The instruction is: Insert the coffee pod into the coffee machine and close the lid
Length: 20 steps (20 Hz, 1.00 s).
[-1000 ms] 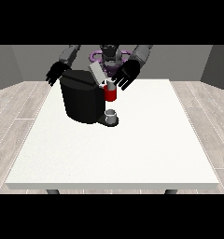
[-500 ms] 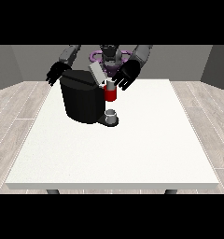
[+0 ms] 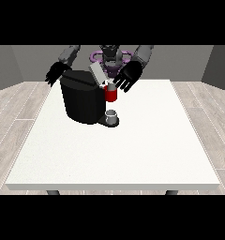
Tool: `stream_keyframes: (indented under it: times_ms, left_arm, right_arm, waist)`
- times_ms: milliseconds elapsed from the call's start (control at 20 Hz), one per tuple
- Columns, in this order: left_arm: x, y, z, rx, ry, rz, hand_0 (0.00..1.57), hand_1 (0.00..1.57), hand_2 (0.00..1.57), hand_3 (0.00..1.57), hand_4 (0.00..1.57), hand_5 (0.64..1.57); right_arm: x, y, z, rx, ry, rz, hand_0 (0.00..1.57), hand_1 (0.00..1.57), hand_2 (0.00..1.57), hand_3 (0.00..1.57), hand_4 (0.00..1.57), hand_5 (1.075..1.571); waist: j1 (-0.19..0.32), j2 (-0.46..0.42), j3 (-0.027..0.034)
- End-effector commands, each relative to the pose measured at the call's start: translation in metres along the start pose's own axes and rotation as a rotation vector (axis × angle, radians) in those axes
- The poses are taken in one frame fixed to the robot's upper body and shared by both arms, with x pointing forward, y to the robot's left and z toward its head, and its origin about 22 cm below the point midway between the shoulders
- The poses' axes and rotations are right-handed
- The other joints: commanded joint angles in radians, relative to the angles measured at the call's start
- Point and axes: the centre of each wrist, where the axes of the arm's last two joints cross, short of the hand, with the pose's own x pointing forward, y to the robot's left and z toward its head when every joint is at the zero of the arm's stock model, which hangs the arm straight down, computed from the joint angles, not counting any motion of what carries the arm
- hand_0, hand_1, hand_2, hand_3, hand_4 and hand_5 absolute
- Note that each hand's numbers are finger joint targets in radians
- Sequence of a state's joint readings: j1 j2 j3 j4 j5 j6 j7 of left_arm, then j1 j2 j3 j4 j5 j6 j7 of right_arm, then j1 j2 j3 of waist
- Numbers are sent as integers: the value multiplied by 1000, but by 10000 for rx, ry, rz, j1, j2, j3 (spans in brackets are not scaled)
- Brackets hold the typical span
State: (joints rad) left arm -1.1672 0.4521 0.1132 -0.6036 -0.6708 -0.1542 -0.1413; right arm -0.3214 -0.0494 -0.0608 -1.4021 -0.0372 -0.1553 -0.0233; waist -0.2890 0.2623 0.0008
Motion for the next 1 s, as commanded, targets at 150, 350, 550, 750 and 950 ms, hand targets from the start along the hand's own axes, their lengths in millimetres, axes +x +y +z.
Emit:
stream_keyframes:
  times_ms: [150,350,550,750,950]
  left_arm:
    - [0,-3,0,-37,-177,-197,1050,1050,1119,962,364,1571]
    - [14,-11,-4,-149,-419,-355,1018,1018,1086,904,369,1571]
    - [-7,-11,4,-988,-482,-1186,0,0,0,0,0,1571]
    - [15,-17,-4,-1186,-463,-1484,0,0,0,0,0,1571]
    - [13,10,-3,-611,-528,-1534,0,0,0,0,0,1571]
  right_arm:
    - [7,0,-6,-74,-335,20,0,0,0,0,438,1571]
    - [-13,-14,-3,-267,-170,-100,0,0,0,0,477,1571]
    - [-11,-10,5,-21,-48,-61,0,0,0,0,459,1571]
    - [-19,13,6,-446,69,41,0,0,0,0,411,1571]
    - [-18,0,0,-397,-224,-104,0,0,0,0,375,1571]
  waist:
    - [199,74,-7]
    - [453,122,-2]
    - [197,8,-6]
    - [413,-143,-5]
    - [327,197,-5]
